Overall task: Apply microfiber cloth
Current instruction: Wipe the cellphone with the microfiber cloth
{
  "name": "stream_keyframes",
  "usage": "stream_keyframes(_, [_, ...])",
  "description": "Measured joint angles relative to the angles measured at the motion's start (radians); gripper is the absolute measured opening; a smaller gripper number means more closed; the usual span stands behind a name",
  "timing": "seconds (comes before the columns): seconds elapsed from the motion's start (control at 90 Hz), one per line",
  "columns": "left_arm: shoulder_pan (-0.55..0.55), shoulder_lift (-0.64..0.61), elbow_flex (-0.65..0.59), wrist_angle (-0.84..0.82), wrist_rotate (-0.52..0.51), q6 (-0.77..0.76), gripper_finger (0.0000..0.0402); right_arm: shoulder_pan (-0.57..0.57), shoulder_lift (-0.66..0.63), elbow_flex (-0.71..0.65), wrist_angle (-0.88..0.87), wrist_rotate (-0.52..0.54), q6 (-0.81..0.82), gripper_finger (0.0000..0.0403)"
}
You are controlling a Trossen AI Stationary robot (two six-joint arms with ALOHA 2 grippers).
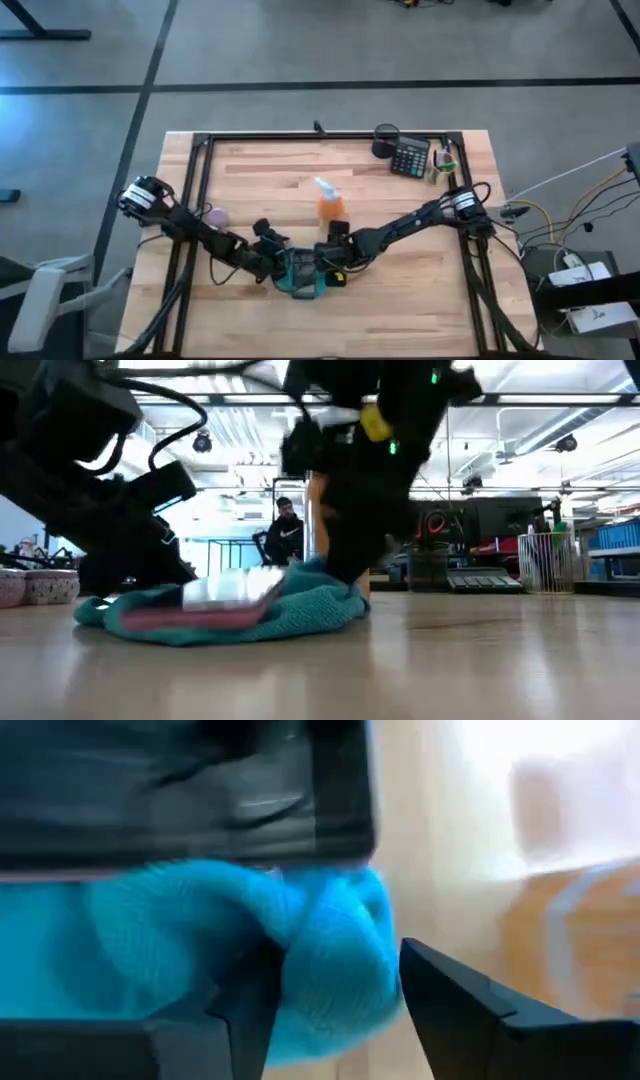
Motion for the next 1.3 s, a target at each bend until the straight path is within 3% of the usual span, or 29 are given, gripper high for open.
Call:
stream_keyframes(0.167, [-0.002,-0.075,-0.001,-0.116,0.003,-0.015,0.0139,0.023,-0.018,0.0,-0.028,0.003,-0.01,0.0035])
stream_keyframes(0.222, [-0.002,-0.098,-0.002,-0.166,0.005,-0.026,0.014,0.042,-0.039,0.0,-0.048,0.009,-0.02,0.0014])
stream_keyframes(0.4, [-0.002,-0.167,-0.002,-0.327,0.013,-0.084,0.014,0.076,-0.113,0.001,-0.153,0.069,0.004,0.0003])
stream_keyframes(0.533, [-0.002,-0.192,-0.004,-0.363,0.015,-0.122,0.0134,0.089,-0.165,0.001,-0.13,0.057,-0.017,0.0001])
stream_keyframes(0.767, [-0.023,-0.21,-0.005,-0.349,0.024,-0.095,0.0123,0.085,-0.139,-0.001,0.128,-0.233,-0.128,0.0])
stream_keyframes(0.911, [-0.036,-0.213,-0.005,-0.306,0.036,-0.057,0.0112,0.082,-0.055,-0.006,0.361,-0.317,-0.161,0.0])
stream_keyframes(1.1, [-0.05,-0.218,-0.005,-0.293,0.055,-0.05,0.0098,0.05,0.059,-0.004,0.507,-0.253,-0.127,0.0])
stream_keyframes(1.3, [-0.075,-0.288,-0.002,-0.306,0.195,-0.033,0.0086,0.006,0.093,0.001,0.512,-0.16,-0.118,0.0])
